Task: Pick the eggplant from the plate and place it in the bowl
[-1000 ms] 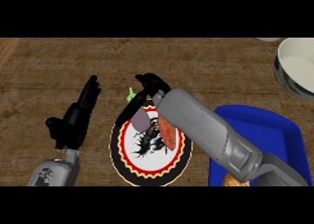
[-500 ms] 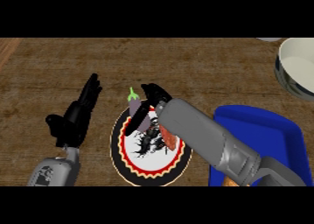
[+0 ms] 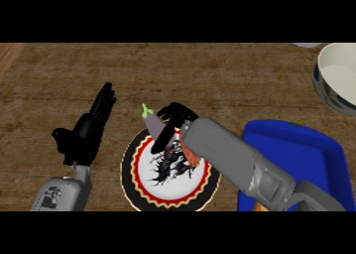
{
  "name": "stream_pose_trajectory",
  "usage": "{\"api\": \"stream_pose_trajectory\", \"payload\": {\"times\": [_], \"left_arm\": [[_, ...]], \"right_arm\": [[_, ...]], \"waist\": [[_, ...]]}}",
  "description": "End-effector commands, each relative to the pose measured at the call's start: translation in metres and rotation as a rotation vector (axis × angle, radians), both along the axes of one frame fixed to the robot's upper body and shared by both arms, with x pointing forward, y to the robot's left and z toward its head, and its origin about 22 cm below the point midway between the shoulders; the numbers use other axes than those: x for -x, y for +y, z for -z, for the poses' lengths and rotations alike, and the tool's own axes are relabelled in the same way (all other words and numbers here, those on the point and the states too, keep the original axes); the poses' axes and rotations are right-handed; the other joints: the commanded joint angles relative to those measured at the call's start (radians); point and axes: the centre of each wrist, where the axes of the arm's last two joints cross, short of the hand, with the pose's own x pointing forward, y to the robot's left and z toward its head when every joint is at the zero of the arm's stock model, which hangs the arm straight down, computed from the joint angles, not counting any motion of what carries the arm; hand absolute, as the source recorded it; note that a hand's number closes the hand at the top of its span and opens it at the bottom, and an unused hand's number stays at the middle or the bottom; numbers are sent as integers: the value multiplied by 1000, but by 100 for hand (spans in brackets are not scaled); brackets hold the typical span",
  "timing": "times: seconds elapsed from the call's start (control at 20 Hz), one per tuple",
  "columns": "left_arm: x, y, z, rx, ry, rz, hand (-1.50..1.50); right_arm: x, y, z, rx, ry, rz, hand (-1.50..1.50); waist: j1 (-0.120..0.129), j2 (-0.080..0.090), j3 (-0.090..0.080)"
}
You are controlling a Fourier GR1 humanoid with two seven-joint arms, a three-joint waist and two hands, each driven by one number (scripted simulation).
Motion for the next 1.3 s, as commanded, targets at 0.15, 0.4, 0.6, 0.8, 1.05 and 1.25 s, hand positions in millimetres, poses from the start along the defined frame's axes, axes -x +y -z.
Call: {"api": "stream_pose_trajectory", "payload": {"times": [0.15, 0.4, 0.6, 0.8, 1.05, 1.25], "left_arm": [[11, 4, 6, 3, -11, 20, 0], [10, 0, 2, 14, -7, -9, 0], [5, -6, -17, 5, -2, -15, 0], [12, 12, 0, 16, 20, -96, 0], [21, 29, 9, 4, 30, -132, 0], [20, 20, 4, 6, 10, -122, 0]], "right_arm": [[6, 12, -6, -26, -46, -202, 150], [9, 14, -7, -81, -14, -167, 150], [14, 13, -3, -135, -143, -116, 150], [-37, -105, -35, -183, -546, 131, 150], [-24, -159, -30, -357, -870, 230, 150], [-9, -167, -51, -382, -1085, 210, 150]], "waist": [[14, 4, 1], [3, 0, 1], [-19, -6, 1], [-104, -28, 6], [-120, -30, 5], [-108, -31, 1]]}}
